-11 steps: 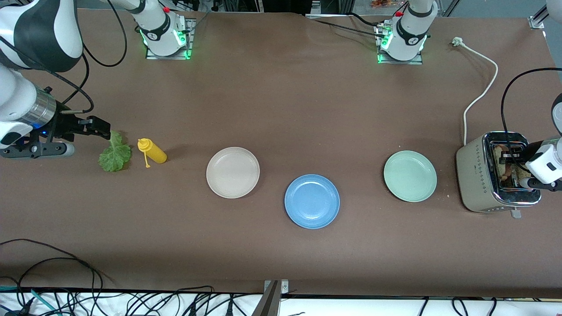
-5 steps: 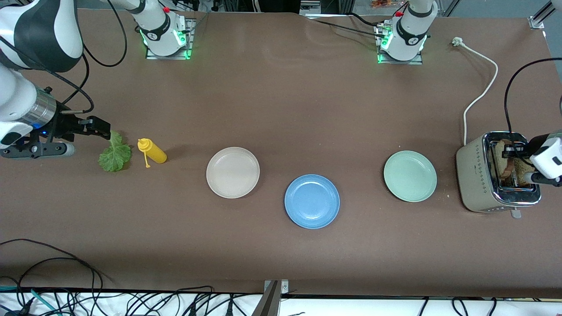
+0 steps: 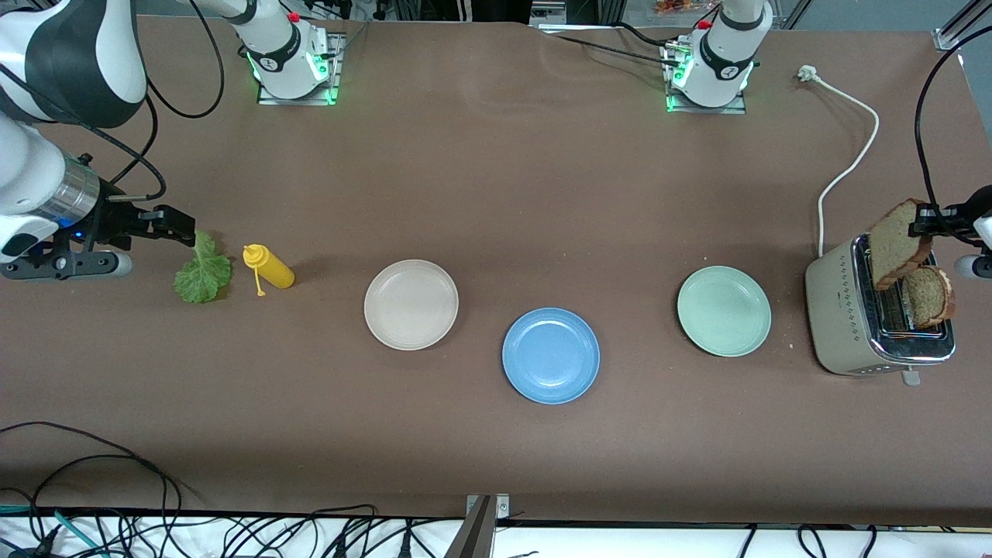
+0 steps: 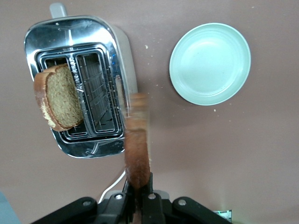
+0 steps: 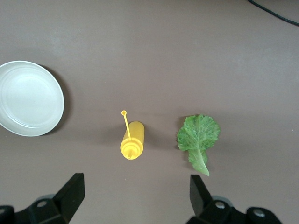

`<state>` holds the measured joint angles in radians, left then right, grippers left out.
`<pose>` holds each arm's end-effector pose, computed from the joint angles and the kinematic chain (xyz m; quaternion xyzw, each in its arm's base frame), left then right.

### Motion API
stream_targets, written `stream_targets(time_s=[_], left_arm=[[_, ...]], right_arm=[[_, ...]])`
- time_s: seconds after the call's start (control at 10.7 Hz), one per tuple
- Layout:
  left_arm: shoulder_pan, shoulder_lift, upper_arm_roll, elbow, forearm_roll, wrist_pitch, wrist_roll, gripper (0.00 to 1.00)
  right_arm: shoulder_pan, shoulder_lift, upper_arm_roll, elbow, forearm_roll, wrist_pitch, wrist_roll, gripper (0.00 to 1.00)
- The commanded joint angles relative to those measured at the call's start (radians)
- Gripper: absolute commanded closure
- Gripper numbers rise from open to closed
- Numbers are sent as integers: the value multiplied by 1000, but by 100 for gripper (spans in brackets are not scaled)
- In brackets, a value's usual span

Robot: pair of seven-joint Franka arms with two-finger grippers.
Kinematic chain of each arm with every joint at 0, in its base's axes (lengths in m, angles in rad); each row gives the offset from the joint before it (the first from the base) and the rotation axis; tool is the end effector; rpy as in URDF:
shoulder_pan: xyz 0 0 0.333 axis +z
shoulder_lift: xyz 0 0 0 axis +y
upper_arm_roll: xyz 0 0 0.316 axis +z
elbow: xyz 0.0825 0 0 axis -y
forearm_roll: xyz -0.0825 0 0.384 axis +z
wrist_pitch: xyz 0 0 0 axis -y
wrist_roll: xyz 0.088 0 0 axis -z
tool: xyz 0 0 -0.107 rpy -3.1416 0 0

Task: Make sandwich in blue plate with both arms
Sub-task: 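Grasp the bread slice with the left gripper and lift it out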

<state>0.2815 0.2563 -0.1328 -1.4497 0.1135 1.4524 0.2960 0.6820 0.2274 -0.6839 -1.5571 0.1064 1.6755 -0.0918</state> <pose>0.5994 0.1123 0.5236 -0.9886 0.0733 0.1309 0.0112 0.6105 0.0459 0.5332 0.9985 0.0421 -0.0296 0.0175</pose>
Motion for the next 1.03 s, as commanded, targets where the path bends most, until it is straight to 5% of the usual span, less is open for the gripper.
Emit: stream_targets(time_s=[0.0,0.94], left_arm=[[1,17,-30,43,-53,-35,-6,100],[-56,116,-37,35,-507,-30,-330,100]], right_arm=[[2,-2,-2,5,-10,-7,9,0],[2,-3,-2,6,-7,-10,6,0]])
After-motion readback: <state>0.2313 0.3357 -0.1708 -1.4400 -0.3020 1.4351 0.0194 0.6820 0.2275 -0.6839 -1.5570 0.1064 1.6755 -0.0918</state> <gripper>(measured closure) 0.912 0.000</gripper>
